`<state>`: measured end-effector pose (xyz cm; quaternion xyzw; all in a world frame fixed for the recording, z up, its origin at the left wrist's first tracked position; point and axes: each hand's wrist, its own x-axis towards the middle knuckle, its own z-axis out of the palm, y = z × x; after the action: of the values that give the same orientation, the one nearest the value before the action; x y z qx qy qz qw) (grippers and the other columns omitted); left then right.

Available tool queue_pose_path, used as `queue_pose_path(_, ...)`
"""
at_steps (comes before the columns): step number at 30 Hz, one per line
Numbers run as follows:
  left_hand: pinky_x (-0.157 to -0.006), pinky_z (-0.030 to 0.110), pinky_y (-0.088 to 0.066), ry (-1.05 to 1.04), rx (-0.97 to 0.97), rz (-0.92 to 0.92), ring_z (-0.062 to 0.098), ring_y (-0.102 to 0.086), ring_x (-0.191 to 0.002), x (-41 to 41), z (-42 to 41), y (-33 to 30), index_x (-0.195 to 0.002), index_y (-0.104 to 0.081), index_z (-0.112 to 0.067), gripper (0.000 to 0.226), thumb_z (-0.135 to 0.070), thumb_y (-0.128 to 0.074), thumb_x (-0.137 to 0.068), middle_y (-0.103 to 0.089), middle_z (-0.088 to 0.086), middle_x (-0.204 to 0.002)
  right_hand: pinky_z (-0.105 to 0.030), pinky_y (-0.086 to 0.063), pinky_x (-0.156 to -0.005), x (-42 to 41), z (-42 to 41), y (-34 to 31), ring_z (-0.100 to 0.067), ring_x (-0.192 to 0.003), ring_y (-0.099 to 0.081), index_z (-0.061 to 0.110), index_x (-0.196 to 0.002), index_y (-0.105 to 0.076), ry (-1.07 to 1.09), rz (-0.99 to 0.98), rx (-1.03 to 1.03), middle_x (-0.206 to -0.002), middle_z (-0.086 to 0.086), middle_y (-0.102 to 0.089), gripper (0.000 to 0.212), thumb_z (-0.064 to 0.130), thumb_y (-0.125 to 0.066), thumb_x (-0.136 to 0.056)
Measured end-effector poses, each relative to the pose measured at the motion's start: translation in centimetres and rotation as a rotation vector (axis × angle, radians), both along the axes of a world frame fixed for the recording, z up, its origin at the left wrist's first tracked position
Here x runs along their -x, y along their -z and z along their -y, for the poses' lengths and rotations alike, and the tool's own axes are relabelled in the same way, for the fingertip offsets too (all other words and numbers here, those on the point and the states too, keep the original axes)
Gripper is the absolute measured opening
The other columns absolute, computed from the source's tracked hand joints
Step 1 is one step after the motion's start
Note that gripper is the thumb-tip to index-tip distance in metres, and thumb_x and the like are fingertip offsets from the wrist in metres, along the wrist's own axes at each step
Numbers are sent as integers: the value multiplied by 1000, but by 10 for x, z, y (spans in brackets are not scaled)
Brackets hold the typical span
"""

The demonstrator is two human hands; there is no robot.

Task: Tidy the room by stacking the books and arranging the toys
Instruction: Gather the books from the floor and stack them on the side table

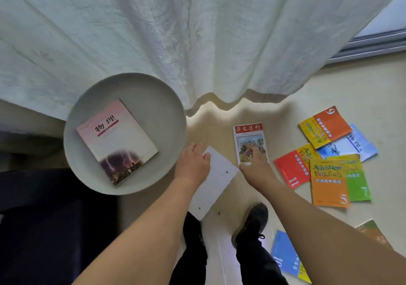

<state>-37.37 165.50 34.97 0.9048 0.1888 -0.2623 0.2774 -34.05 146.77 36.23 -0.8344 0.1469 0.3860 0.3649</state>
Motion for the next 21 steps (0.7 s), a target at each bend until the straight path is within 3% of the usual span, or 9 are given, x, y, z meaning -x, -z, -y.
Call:
queue_pose_path(4,-118,41,-29,94,-16,-65,26,-33,-142,-5,56,7,-152,-37,-12,51,-34,-36,-106,-37,6,-155,-49,-51,-95,-1,62,20,-29,-115,-55,25,-134,-43,57,-51,-15,-130,-4,-54,69,31,-51,-66)
queue_pose_path(8,-115,42,-32,137,-25,-124,27,-34,-140,-36,133,7,-149,-40,-12,49,-32,-37,-105,-37,5,-153,-34,-44,-83,-22,143,3,-24,-100,-49,12,-135,-45,166,-76,38,-122,-10,-51,51,10,-53,-85)
queue_pose_path(13,-105,43,-42,238,28,-163,27,-46,-131,-78,220,4,-150,-39,-16,48,-32,-39,-105,-43,3,-148,-45,-46,-98,-50,230,2,-33,-120,-51,8,-145,-37,299,-55,63,-140,-15,-46,61,20,-55,-88)
queue_pose_path(17,-105,48,-47,243,100,-153,28,-51,-127,-114,276,15,-145,-43,-18,45,-34,-44,-103,-46,4,-146,-46,-51,-93,-71,286,15,-30,-106,-61,13,-142,-39,450,-76,40,-130,-13,-55,62,18,-56,-83)
queue_pose_path(21,-105,51,-46,284,90,-194,30,-48,-129,-138,302,31,-148,-40,-18,49,-35,-42,-103,-42,6,-147,-36,-46,-83,-86,307,25,-23,-100,-53,11,-144,-38,553,-114,30,-136,-13,-49,58,14,-55,-90)
